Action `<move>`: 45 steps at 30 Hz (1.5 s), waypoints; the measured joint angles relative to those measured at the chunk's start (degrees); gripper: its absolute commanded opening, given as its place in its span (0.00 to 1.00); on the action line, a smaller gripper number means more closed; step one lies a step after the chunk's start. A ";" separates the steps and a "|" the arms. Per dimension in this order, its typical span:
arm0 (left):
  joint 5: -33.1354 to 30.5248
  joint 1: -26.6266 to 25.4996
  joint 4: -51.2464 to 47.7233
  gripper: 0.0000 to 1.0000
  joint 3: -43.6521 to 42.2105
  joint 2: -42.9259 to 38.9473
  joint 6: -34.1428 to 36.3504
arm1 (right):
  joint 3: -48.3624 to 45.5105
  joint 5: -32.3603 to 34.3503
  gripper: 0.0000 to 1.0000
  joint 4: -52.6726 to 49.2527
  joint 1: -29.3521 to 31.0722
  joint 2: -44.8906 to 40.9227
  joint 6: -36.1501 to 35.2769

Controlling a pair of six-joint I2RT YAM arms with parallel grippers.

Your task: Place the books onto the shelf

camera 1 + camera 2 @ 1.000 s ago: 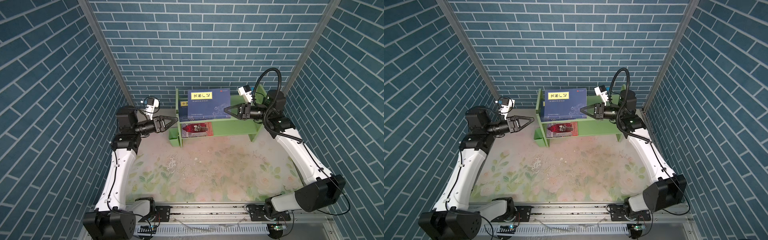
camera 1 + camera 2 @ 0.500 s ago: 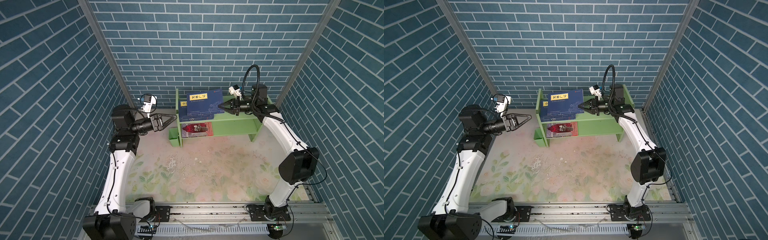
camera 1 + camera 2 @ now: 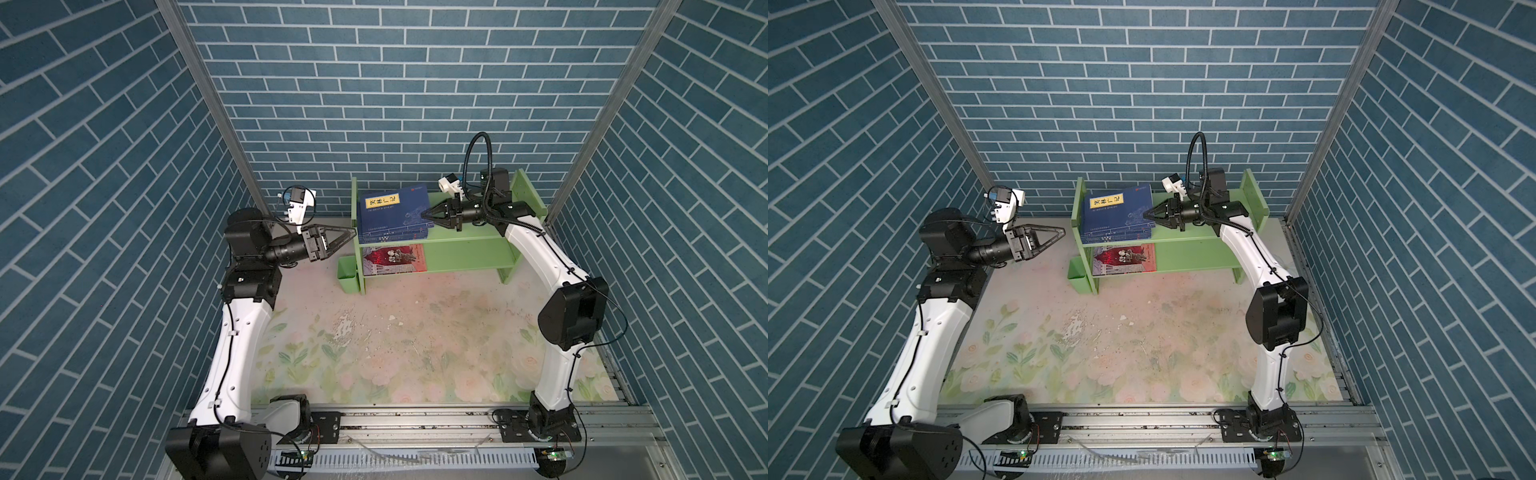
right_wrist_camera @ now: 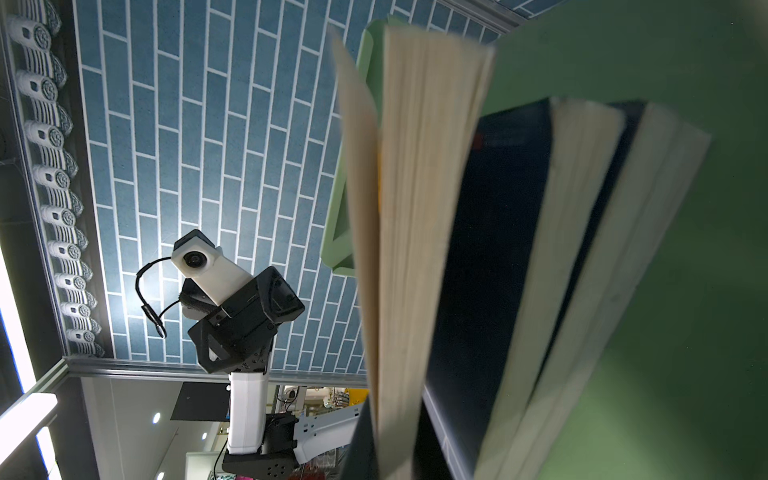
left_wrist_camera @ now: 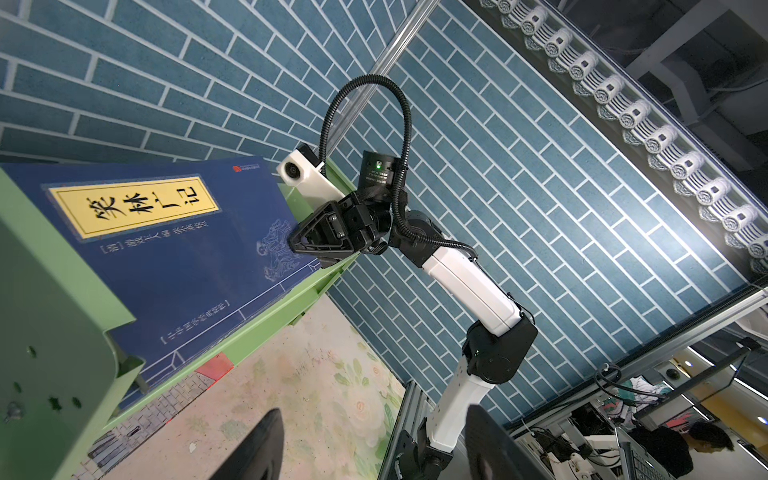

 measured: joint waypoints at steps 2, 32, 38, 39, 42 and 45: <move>0.00 -0.09 0.37 0.71 -0.17 0.07 -0.15 | 0.61 0.00 0.00 -1.36 0.20 0.28 -0.85; -5.03 -0.46 -4.74 0.71 -0.63 0.13 5.51 | 0.61 9.79 0.00 -4.55 0.72 -1.40 -3.98; -5.01 -0.46 -4.79 0.71 -0.63 0.11 5.51 | 0.83 9.77 0.00 -4.87 1.31 -1.38 -3.78; -5.01 -0.46 -4.79 0.71 -0.63 0.11 5.51 | 1.07 9.79 0.00 -5.22 1.38 -1.29 -3.80; -4.98 -0.46 -4.76 0.71 -0.63 0.04 5.51 | 2.40 9.92 0.00 -6.36 1.66 -1.01 -4.00; -4.94 -0.46 -4.76 0.71 -0.63 0.02 5.51 | 2.80 9.92 0.00 -6.86 1.90 -0.98 -4.48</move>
